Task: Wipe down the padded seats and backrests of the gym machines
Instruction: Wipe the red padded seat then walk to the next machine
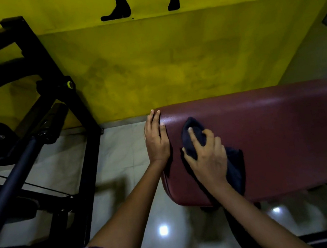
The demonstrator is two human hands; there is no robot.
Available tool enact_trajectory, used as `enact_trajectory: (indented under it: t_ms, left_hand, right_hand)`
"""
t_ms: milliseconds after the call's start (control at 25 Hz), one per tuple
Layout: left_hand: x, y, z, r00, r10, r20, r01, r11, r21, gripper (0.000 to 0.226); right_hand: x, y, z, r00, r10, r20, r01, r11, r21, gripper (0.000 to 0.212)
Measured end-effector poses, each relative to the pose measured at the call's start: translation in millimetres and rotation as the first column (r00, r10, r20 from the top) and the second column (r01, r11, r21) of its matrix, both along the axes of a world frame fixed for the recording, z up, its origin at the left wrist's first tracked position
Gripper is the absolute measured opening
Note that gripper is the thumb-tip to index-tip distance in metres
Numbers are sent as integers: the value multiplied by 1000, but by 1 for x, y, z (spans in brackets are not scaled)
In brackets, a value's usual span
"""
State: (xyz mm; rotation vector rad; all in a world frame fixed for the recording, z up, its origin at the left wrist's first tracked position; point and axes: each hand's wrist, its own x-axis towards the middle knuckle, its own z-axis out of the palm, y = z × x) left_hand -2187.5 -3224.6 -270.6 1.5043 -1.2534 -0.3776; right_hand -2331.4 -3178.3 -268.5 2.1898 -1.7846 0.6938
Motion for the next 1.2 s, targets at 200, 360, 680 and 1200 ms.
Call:
enact_trajectory:
  t_ms: [200, 360, 680, 1200]
  left_hand:
    - [0, 0, 1, 997, -30, -71, 28, 999, -24, 43]
    - [1, -2, 3, 999, -8, -50, 7, 1000, -16, 43]
    - [3, -2, 2, 1000, 0, -1, 0, 1000, 2, 45]
    - [1, 0, 5, 994, 24, 103, -28, 999, 40, 50]
  right_hand:
    - [-52, 53, -51, 896, 385, -221, -404, 914, -46, 82]
    - [-35, 48, -40, 994, 110, -23, -110, 994, -8, 61]
    - [-48, 82, -66, 961, 263, -89, -267, 963, -31, 74]
    - [-90, 63, -56, 981, 188, -44, -189, 982, -21, 58]
